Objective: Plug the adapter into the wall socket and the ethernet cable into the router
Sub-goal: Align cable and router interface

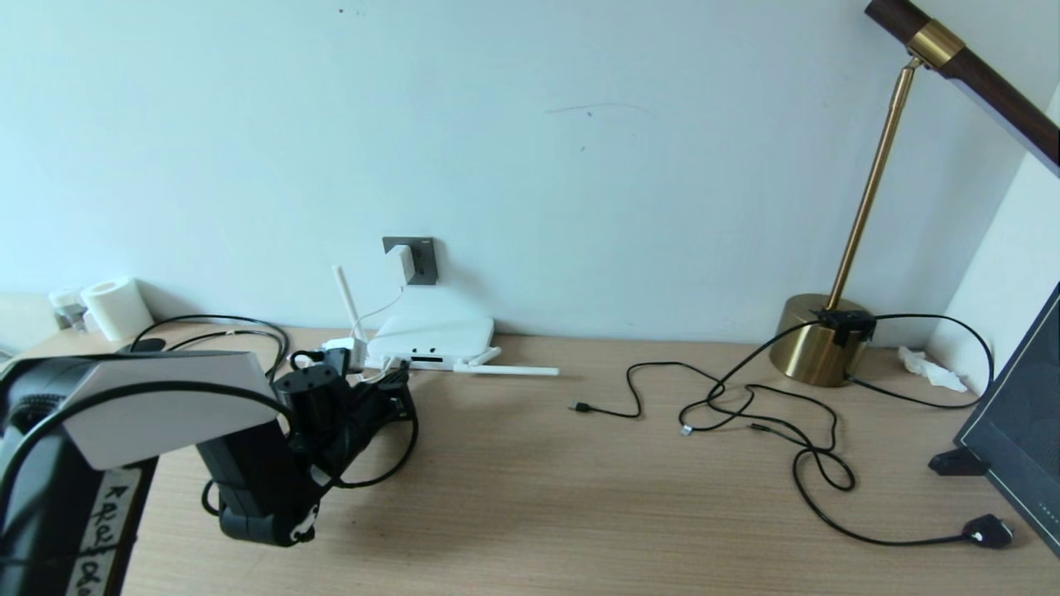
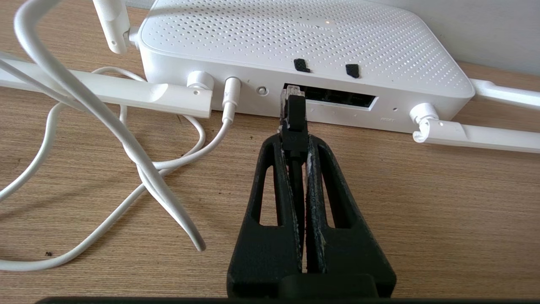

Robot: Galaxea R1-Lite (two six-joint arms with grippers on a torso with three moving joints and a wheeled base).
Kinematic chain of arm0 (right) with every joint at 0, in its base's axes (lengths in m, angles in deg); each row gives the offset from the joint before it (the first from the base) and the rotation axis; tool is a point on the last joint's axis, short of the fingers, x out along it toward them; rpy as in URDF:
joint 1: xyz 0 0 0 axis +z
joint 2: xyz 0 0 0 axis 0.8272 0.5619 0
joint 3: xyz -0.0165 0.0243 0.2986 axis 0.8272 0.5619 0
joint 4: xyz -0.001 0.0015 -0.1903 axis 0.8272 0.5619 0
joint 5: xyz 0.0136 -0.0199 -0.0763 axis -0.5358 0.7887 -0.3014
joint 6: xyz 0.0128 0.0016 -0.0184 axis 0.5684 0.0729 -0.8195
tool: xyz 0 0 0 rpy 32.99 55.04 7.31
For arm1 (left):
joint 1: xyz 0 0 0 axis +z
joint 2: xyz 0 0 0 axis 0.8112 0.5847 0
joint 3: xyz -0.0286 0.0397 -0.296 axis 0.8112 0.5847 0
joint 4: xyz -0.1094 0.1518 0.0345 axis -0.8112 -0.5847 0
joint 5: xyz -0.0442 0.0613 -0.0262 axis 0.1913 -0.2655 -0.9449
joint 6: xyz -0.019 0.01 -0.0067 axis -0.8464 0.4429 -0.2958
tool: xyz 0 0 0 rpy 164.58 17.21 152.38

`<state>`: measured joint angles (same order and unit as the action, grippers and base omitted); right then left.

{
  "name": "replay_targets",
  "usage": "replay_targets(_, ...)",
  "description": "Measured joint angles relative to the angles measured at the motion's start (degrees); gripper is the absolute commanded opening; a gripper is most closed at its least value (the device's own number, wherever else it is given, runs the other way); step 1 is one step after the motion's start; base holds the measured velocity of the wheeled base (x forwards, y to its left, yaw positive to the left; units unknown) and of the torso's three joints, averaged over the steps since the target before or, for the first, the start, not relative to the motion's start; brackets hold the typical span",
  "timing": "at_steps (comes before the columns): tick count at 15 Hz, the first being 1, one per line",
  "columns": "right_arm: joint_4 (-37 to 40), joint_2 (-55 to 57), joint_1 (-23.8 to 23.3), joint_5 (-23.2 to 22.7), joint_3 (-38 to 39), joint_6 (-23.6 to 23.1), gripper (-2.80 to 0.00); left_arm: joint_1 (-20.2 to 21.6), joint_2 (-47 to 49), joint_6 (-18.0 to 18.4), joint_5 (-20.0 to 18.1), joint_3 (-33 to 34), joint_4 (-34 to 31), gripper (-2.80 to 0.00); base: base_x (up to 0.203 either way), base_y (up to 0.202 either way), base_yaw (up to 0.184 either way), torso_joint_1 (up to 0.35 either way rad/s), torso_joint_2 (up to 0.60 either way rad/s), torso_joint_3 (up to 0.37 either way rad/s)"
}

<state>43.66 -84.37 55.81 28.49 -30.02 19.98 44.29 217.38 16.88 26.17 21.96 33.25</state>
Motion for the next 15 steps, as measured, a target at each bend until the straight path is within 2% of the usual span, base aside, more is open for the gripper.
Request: replay_targets(15,0.00,0.00,0.00,0.02,0.01,0.00,-2.80,-0.10,0.34,-0.01,0.00,-0.94,-0.52,-2.80,0.000,0.000,0.000,0.000,0.00,0.000)
